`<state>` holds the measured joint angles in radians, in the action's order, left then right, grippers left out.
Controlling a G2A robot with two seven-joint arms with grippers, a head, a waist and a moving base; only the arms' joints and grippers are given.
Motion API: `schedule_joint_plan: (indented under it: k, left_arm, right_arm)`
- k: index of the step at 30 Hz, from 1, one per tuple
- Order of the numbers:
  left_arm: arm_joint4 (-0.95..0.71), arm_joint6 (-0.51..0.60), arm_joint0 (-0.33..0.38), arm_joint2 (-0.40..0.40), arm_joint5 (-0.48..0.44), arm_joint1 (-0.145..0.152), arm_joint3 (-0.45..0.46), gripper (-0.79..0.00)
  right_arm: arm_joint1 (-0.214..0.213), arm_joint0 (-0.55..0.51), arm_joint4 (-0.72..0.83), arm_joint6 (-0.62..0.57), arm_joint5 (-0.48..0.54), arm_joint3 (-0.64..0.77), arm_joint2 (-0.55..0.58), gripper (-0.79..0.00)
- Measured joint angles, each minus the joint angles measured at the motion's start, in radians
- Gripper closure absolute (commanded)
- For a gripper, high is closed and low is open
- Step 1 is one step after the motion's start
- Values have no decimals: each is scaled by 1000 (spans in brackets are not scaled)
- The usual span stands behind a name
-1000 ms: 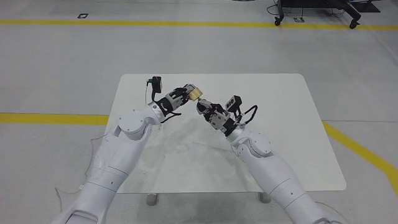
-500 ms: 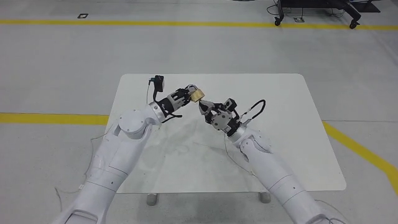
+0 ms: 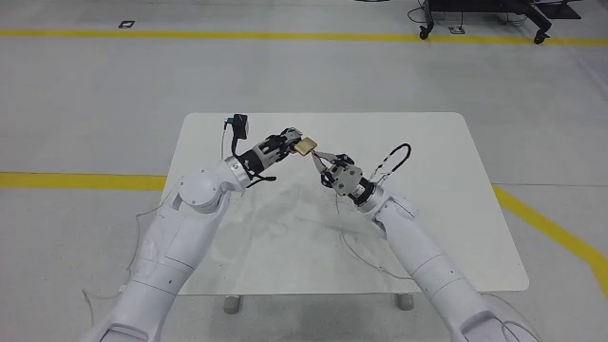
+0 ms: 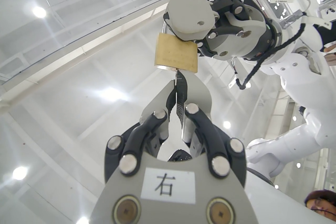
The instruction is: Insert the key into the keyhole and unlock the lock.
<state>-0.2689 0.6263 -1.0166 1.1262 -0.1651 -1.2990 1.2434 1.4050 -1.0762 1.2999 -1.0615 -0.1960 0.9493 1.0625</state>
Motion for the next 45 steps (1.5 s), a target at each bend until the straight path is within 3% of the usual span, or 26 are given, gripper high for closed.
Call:
schedule_joint_plan:
  k: [1,2,10,18,21,29,33,43,44,45]
  left_arm:
    - [-2,-5,-2,2,-2,0,1,0]
    - [-5,-12,-4,4,-4,0,2,0]
    - [-18,-40,-10,12,12,-2,3,0]
    - [189,-97,29,-97,118,-15,-1,0]
    - [309,-111,48,-167,167,-25,-5,0]
    - [587,-23,138,-355,304,-57,-95,0]
    - [736,-31,172,-443,377,-78,-144,0]
    - [768,-27,203,-475,371,-111,-205,0]
    - [772,-25,205,-475,365,-112,-209,-80]
    - [777,-25,205,-474,362,-113,-211,-215]
  right_arm:
    - [-1,0,-20,1,11,4,-2,-714]
    - [-3,-1,-48,9,34,10,-1,-776]
    - [-35,-86,-244,121,284,156,88,-785]
    - [-93,-340,-445,341,523,486,345,-785]
    - [-100,-420,-441,389,544,582,412,-785]
    - [-100,-415,-440,388,544,577,410,-785]
    - [-100,-415,-440,388,544,577,410,-785]
    - [-100,-415,-440,388,544,577,410,-785]
    - [-100,-415,-440,388,544,577,410,-785]
    - [-100,-415,-440,388,544,577,410,-785]
